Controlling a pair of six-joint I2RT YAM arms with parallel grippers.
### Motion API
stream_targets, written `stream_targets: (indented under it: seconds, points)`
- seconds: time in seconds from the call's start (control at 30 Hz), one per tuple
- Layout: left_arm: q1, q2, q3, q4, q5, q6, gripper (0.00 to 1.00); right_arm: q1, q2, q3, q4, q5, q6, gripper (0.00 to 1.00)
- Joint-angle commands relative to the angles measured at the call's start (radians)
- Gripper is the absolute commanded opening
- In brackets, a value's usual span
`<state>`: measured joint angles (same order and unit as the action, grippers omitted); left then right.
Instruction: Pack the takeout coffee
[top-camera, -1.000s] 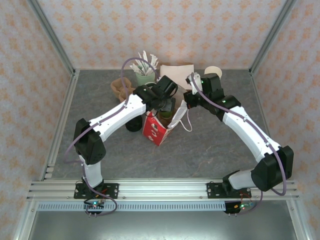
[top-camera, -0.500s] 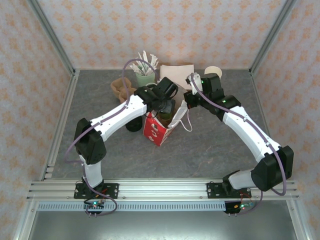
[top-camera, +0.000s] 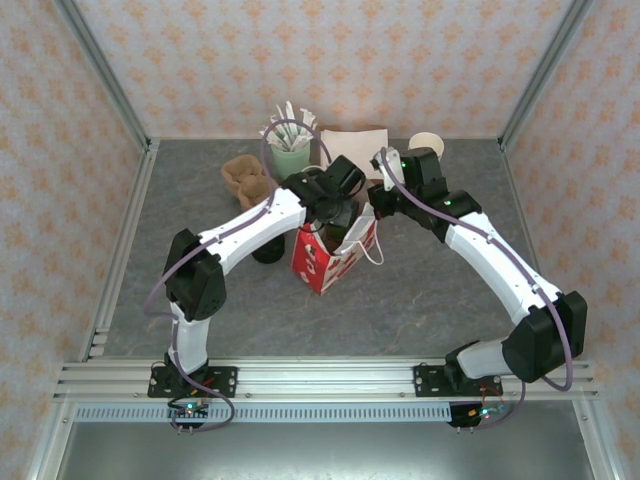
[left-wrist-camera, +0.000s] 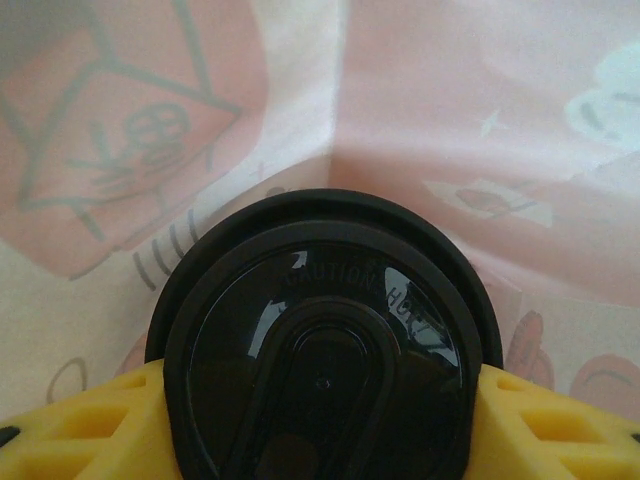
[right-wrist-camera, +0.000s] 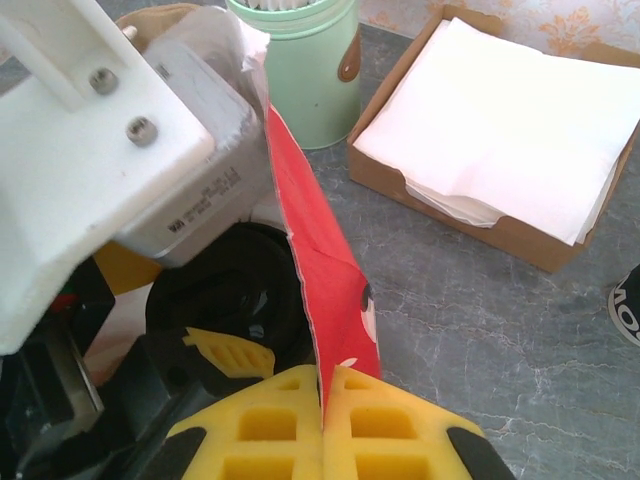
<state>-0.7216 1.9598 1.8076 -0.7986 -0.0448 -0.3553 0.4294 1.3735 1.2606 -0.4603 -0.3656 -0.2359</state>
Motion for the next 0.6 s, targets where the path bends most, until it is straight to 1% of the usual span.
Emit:
stream_targets:
  seconds: [0.0,0.33,0.57]
  points:
    - [-0.013,0.023,-0.017,-0.05,0.031,0.029,0.51,0.012,-0.016,0.033,0.046,-0.019,0.002,0.0]
    - [-0.018,-0.002,-0.11,-0.032,0.073,0.033,0.51,0.011,-0.017,0.009,0.041,0.009,0.029,0.0]
    - [-0.018,0.011,-0.128,-0.011,0.086,0.023,0.51,0.003,-0.038,-0.027,0.051,0.022,0.047,0.0]
